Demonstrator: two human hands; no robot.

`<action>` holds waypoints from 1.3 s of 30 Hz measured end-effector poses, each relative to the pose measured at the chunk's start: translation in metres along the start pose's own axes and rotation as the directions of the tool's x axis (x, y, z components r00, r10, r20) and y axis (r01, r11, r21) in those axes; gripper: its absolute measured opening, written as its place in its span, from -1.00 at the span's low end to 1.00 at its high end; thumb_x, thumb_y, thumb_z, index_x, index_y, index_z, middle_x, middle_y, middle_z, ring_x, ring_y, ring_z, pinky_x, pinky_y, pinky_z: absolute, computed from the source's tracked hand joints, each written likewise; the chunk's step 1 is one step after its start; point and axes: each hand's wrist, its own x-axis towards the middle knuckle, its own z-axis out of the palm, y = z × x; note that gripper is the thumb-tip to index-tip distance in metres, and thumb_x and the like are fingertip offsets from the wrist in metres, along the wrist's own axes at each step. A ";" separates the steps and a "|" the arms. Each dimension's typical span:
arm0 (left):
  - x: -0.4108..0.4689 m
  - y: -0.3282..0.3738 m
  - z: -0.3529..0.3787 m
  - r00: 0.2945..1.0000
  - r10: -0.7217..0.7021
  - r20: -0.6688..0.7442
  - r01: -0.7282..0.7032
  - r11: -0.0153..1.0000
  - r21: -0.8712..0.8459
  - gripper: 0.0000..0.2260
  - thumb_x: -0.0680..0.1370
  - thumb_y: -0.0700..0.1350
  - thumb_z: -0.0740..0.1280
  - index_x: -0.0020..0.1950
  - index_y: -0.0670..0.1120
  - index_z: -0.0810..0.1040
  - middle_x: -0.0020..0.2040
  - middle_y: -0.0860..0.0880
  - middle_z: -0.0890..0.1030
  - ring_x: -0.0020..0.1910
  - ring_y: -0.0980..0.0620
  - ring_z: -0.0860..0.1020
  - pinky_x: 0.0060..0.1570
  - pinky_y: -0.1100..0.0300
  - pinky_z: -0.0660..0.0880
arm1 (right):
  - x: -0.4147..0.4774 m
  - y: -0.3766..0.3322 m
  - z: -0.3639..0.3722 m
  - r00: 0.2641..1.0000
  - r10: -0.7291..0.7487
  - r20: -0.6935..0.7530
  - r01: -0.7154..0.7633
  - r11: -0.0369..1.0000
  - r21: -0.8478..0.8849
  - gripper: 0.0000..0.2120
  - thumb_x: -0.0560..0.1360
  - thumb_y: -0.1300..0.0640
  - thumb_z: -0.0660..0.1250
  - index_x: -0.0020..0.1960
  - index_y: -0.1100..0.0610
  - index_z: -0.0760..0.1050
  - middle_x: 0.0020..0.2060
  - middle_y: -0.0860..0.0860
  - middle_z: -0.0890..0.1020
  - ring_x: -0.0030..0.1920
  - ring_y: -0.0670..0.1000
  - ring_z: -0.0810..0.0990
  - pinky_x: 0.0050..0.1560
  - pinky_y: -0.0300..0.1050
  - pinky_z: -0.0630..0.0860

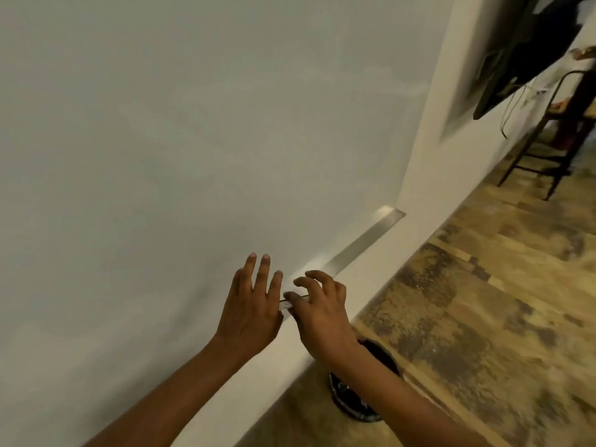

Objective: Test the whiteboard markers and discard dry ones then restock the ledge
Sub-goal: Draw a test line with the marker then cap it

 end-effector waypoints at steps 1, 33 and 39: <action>0.006 0.011 0.016 0.999 0.019 0.026 -0.018 1.000 -0.021 -0.36 0.33 0.03 0.52 0.31 -0.24 0.48 0.38 -0.34 0.37 0.38 -0.39 0.29 0.22 -0.24 0.39 | -0.007 0.015 0.007 0.999 0.024 0.024 -0.023 1.000 -0.012 -0.62 0.28 0.14 0.59 0.07 0.04 0.63 0.16 0.03 0.59 0.29 0.12 0.36 0.14 0.11 0.43; -0.004 0.192 0.427 0.716 0.219 0.663 -0.065 0.966 -0.249 -0.50 0.44 -0.14 0.04 0.28 -0.36 0.46 0.33 -0.40 0.40 0.34 -0.42 0.33 0.21 -0.27 0.38 | -0.254 0.336 0.350 0.539 0.584 0.607 -0.543 0.792 -0.280 -0.75 0.26 0.18 0.53 -0.06 0.13 0.63 -0.18 0.08 0.63 0.00 0.21 0.50 -0.23 0.05 0.40; -0.020 0.193 0.469 0.735 0.235 0.637 -0.110 0.967 -0.230 -0.46 0.43 -0.11 0.05 0.32 -0.37 0.41 0.35 -0.39 0.37 0.36 -0.43 0.28 0.27 -0.28 0.31 | -0.263 0.361 0.410 0.519 0.562 0.644 -0.498 0.811 -0.307 -0.70 0.39 0.14 0.41 0.11 0.16 0.57 -0.03 0.14 0.60 0.13 0.24 0.43 -0.13 0.09 0.38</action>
